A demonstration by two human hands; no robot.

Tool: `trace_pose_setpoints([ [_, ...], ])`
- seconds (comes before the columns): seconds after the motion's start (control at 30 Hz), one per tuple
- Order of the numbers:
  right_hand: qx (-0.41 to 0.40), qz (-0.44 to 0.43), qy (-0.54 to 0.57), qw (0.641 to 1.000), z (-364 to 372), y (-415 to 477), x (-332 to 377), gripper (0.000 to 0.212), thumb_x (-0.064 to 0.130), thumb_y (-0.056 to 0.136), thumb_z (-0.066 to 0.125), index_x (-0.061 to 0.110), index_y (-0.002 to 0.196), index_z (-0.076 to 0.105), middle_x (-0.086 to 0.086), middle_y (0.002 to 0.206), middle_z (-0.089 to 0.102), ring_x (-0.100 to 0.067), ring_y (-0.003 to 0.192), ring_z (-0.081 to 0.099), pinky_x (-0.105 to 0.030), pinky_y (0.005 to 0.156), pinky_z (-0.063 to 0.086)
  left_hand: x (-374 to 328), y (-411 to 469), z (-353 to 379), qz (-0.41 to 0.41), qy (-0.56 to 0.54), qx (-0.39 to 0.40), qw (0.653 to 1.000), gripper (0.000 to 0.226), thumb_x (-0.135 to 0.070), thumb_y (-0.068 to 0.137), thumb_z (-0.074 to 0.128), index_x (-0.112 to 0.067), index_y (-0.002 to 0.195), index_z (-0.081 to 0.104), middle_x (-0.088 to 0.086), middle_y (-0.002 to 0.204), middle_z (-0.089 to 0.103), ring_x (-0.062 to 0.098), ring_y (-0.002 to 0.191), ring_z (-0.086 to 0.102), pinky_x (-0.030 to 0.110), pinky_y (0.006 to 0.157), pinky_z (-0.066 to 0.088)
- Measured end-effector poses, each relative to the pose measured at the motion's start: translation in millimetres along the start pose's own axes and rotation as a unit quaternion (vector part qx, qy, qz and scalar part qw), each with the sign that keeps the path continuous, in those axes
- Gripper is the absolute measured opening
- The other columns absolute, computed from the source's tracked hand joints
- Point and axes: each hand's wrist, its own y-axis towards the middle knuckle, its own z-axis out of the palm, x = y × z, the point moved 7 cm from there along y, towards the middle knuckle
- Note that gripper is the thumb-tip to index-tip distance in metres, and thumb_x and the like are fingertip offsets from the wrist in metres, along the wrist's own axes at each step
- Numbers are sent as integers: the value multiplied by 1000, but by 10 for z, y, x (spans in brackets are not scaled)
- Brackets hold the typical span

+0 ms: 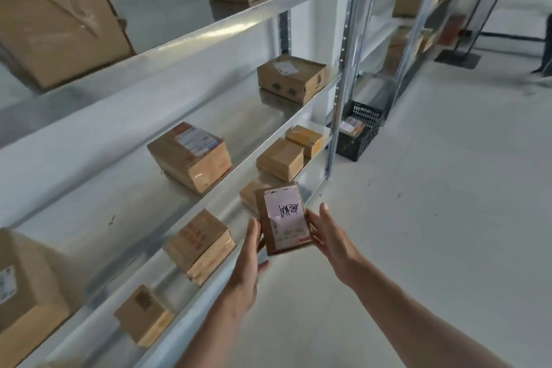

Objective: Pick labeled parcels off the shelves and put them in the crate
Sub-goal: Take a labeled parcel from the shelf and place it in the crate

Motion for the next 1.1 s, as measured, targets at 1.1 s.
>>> trace_pose_setpoints([
  [1.1,-135,-11,44,990,-4759,3494,2434,72,66,104,16,23,153,48,0,149,58,-16,139,50,-34,117,34,-2205,4717,4176,-35,66,170,983,73,-86,86,24,-50,146,43,-22,132,54,6,128,46,49,105,37],
])
